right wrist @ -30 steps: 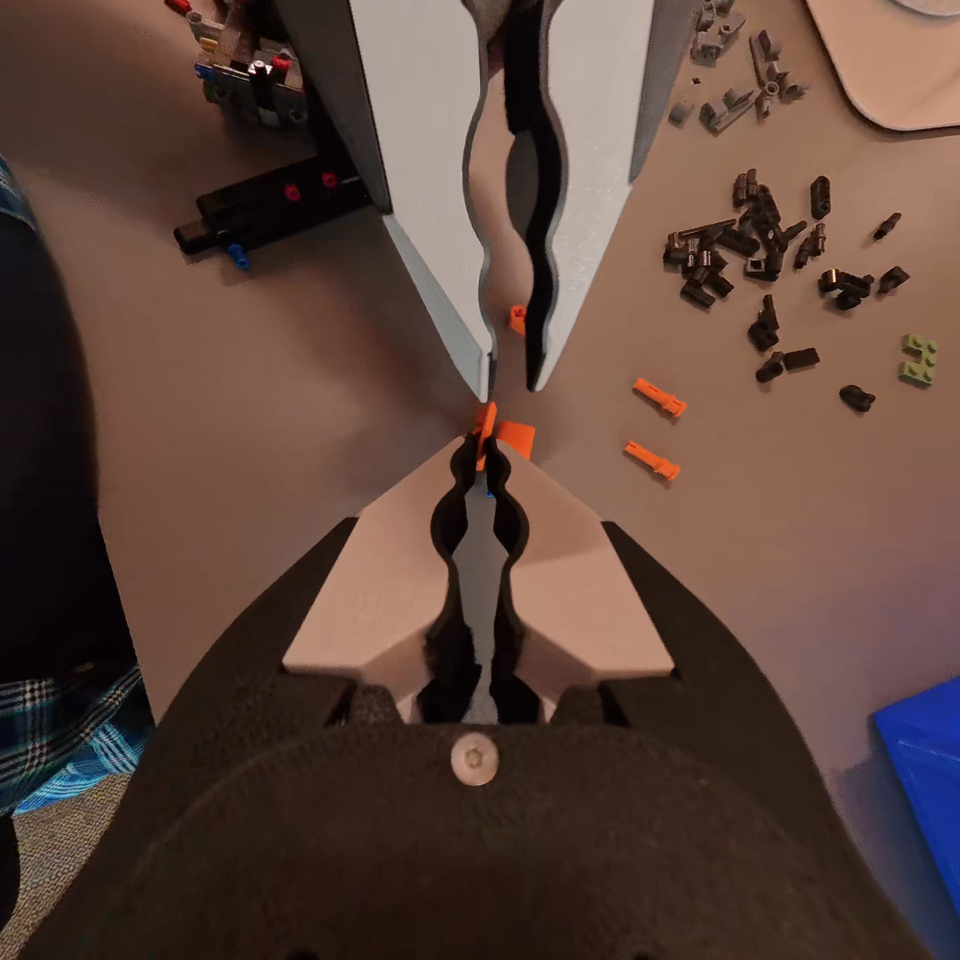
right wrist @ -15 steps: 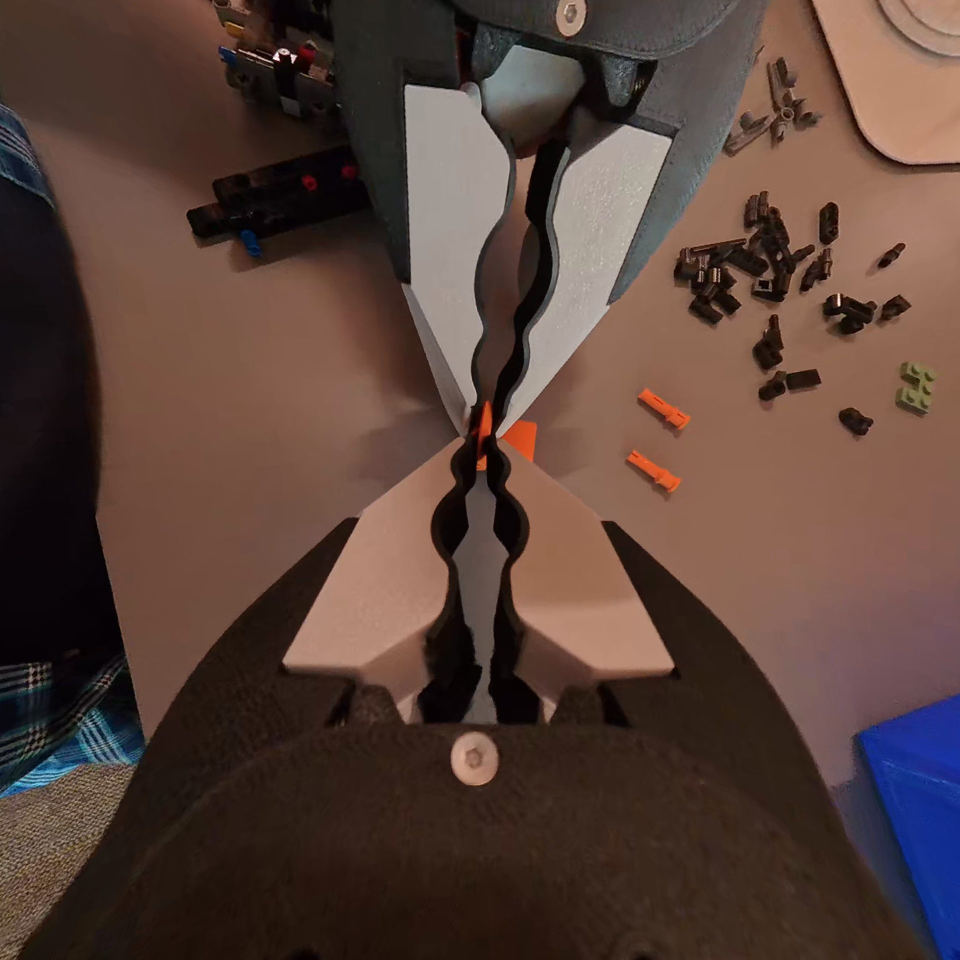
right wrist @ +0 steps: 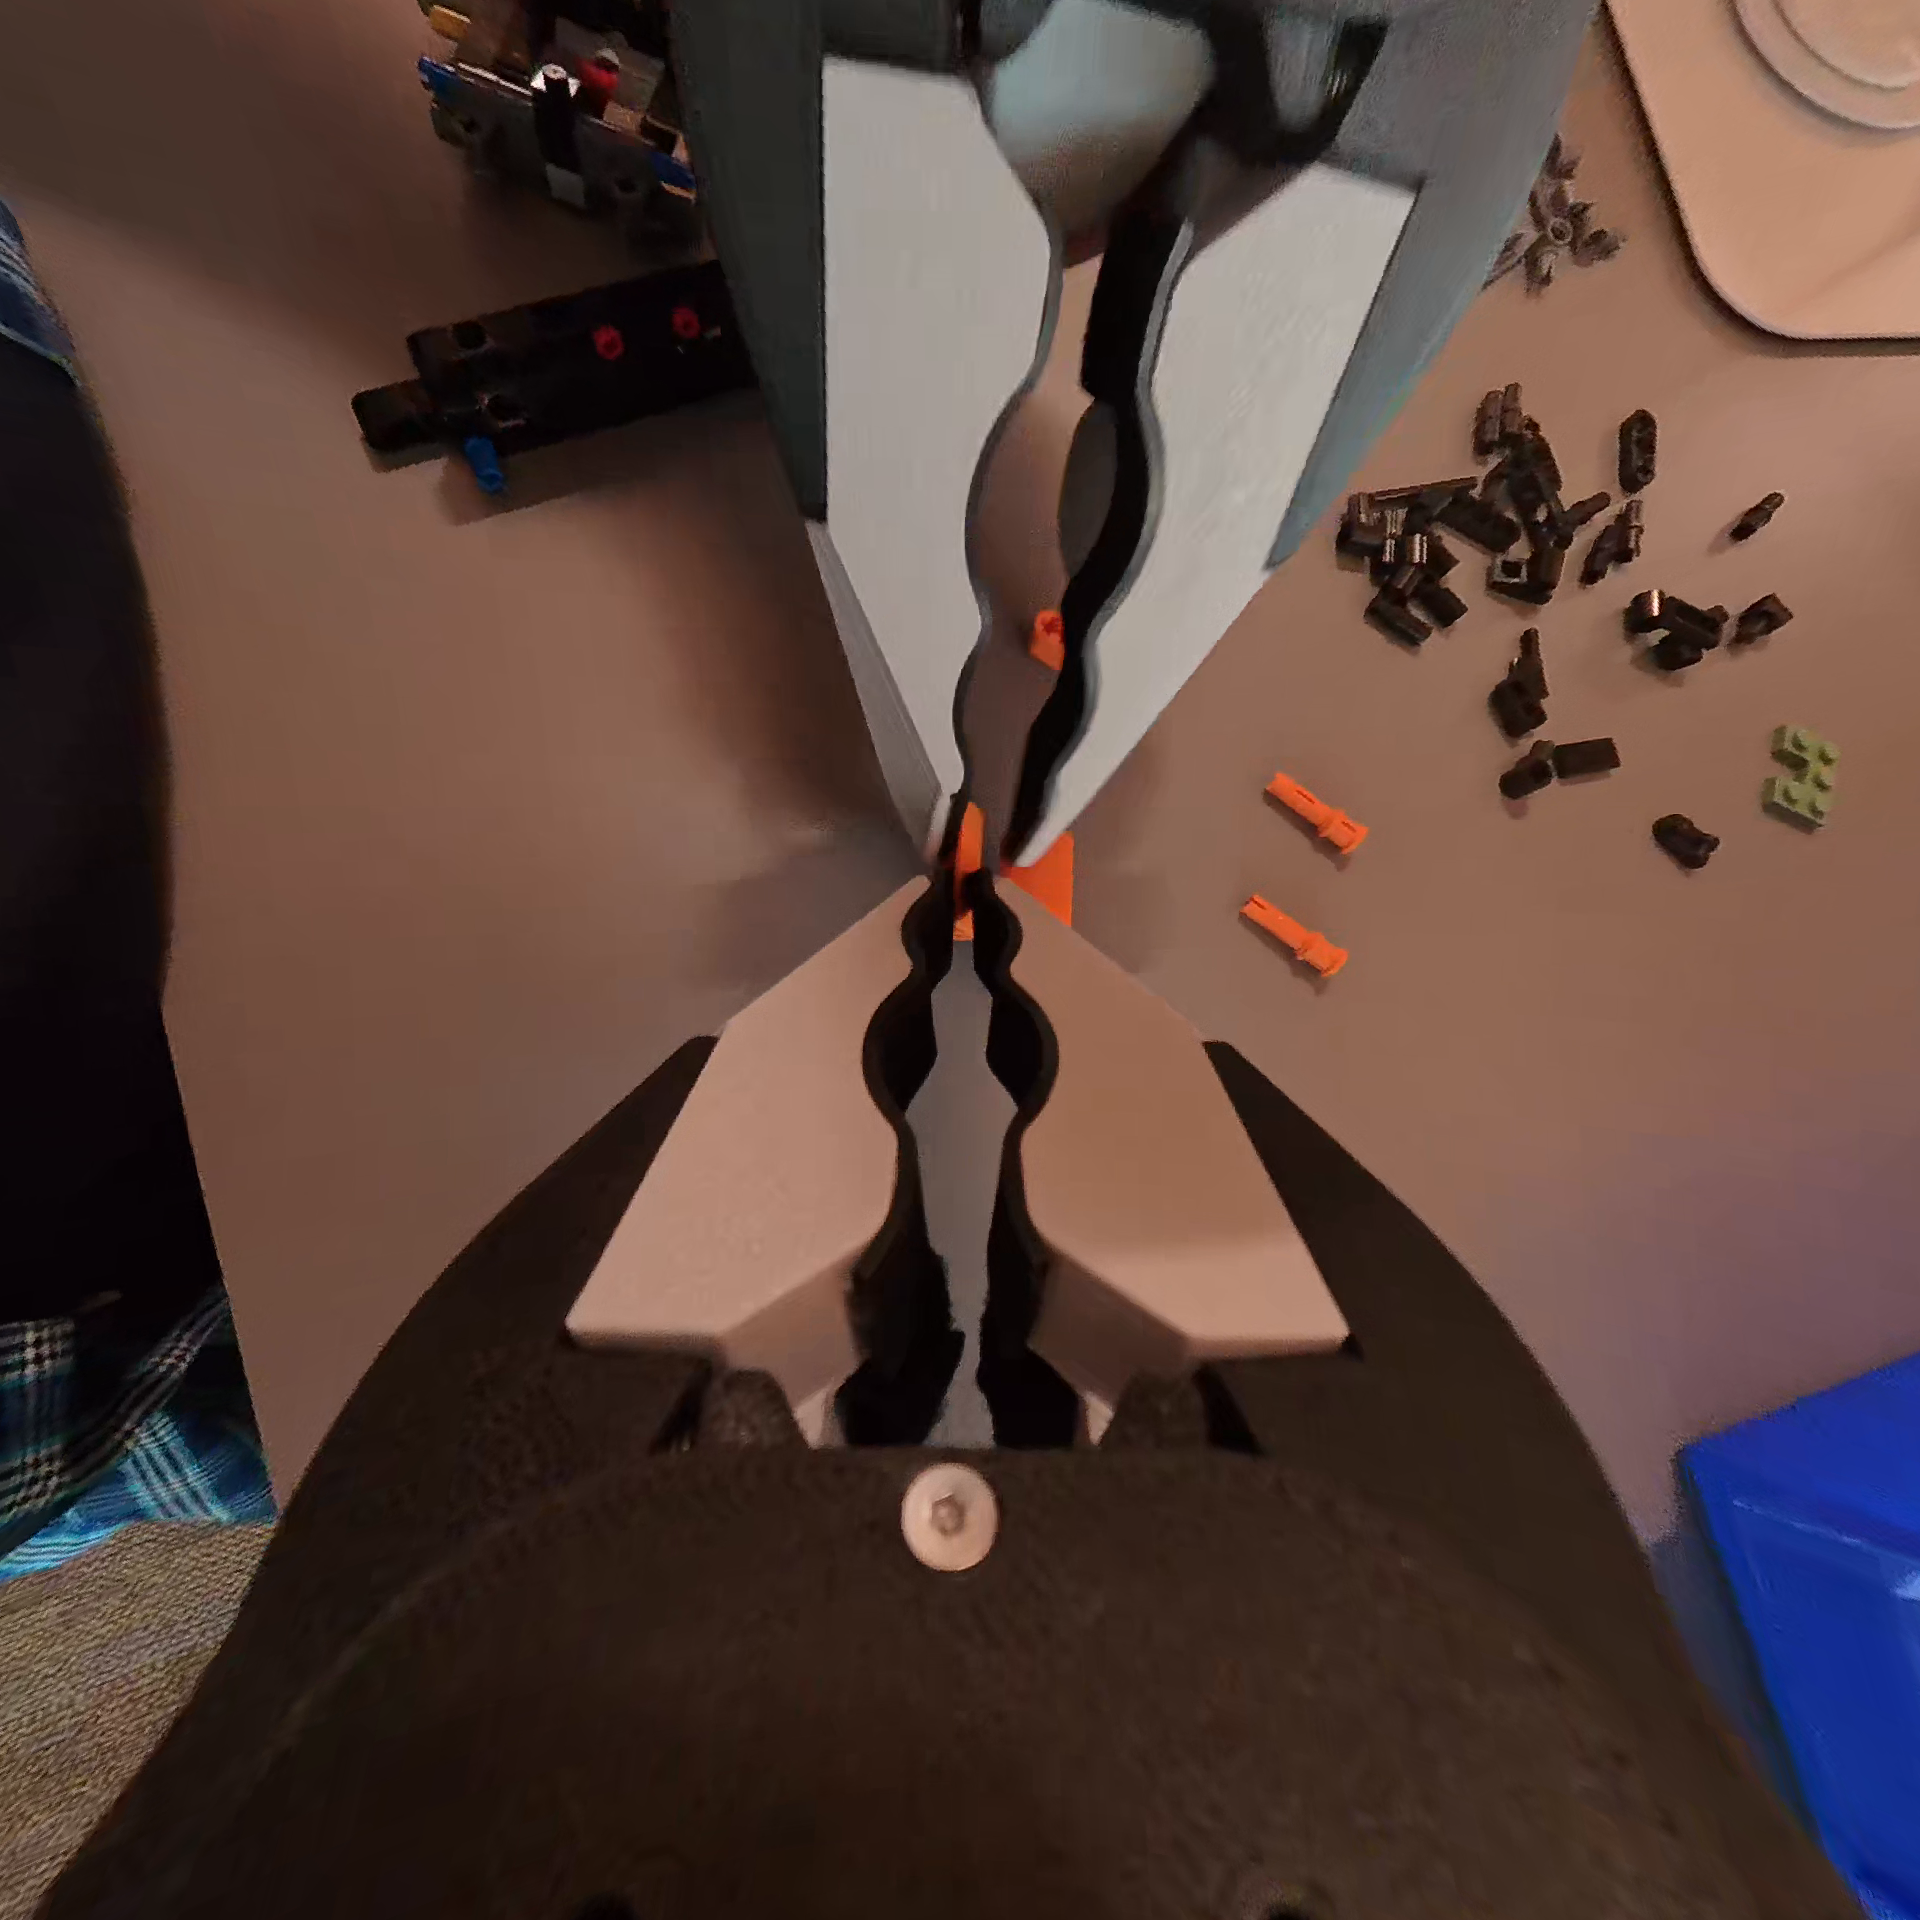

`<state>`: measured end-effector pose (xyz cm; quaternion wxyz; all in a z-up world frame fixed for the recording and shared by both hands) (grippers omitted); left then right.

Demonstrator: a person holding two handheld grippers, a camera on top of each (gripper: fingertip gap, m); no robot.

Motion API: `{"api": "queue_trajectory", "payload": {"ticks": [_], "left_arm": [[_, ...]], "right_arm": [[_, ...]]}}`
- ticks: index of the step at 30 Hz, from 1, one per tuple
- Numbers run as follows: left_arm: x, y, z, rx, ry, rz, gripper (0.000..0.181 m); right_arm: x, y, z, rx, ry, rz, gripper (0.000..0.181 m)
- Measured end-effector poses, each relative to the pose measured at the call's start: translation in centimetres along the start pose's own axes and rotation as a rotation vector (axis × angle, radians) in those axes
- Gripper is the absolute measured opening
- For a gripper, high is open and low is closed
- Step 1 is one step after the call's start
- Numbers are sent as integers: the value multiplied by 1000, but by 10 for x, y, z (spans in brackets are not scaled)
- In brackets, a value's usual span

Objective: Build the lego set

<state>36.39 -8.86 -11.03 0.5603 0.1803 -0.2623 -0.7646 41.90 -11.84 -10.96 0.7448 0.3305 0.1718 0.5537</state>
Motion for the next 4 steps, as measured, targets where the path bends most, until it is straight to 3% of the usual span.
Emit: {"api": "queue_trajectory", "payload": {"ticks": [1,4], "left_arm": [[-1,4,3,26,13,-5,14],[-3,2,-1,5,32,-51,19]], "right_arm": [[1,0,0,3,15,-8,1],[4,-1,1,11,50,-27,1]]}}
Point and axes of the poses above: each gripper's, where its closed fingertips meet, z back along the fingers, y out of its top, x = y × z across the jaws, the point moved 5 cm from there along z, back along the fingers, and after that the axes turned 3 degrees about y, right-handed, at the moved point
